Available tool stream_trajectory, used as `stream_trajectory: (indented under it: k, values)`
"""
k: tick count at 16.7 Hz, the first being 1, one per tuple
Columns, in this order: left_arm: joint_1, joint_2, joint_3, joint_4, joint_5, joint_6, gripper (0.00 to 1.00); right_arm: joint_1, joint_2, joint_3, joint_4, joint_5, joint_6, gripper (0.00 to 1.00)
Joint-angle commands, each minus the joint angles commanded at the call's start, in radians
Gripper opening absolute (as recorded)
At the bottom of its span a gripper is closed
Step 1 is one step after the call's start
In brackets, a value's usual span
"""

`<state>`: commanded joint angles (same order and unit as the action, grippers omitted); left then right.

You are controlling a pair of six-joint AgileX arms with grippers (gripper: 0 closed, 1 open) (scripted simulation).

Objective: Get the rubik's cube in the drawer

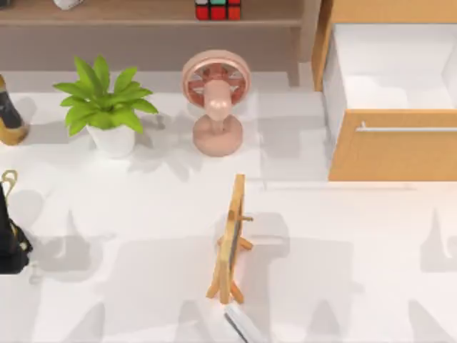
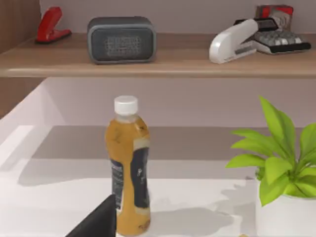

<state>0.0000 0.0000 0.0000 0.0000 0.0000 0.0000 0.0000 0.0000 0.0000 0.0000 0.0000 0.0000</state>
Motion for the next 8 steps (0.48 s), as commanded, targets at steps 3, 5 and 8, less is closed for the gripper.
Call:
stream_trajectory:
  k: [3, 5, 8]
  values:
    - [0.000, 0.000, 0.000, 0.000, 0.000, 0.000, 1.00, 0.005, 0.010, 0.009, 0.004, 0.004, 0.000, 1.00]
    - [0.000, 0.000, 0.000, 0.000, 0.000, 0.000, 1.00, 0.029, 0.061, 0.054, 0.027, 0.024, 0.002, 1.00]
    - [0.000, 0.000, 0.000, 0.000, 0.000, 0.000, 1.00, 0.092, 0.218, 0.180, 0.088, 0.085, 0.004, 1.00]
